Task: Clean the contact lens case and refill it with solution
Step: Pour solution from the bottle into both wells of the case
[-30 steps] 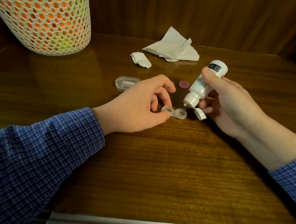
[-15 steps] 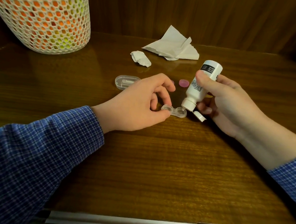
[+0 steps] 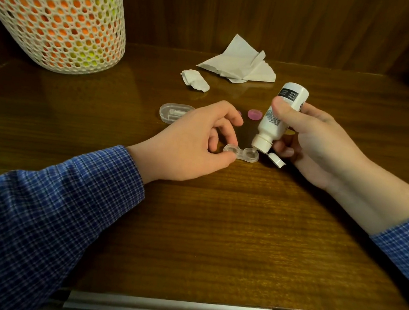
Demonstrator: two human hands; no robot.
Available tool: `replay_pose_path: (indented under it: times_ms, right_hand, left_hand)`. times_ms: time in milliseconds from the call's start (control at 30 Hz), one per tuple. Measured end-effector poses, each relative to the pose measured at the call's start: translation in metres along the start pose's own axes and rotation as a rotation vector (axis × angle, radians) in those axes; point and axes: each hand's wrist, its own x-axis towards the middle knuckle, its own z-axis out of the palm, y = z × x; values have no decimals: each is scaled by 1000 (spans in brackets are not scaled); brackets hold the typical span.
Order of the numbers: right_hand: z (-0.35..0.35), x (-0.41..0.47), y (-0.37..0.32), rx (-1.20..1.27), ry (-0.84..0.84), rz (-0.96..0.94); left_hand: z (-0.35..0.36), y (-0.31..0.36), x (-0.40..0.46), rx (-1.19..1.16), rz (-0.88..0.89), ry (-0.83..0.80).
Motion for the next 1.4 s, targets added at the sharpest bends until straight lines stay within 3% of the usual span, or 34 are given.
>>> replay_pose_path:
  times_ms: [400, 1400]
  right_hand:
    - [-5, 7, -1, 116, 30, 45]
    - [-2, 4, 2, 34, 4, 2]
  left_hand:
    - [0, 1, 0, 18, -7, 6]
    - [0, 3, -1, 26, -4, -5]
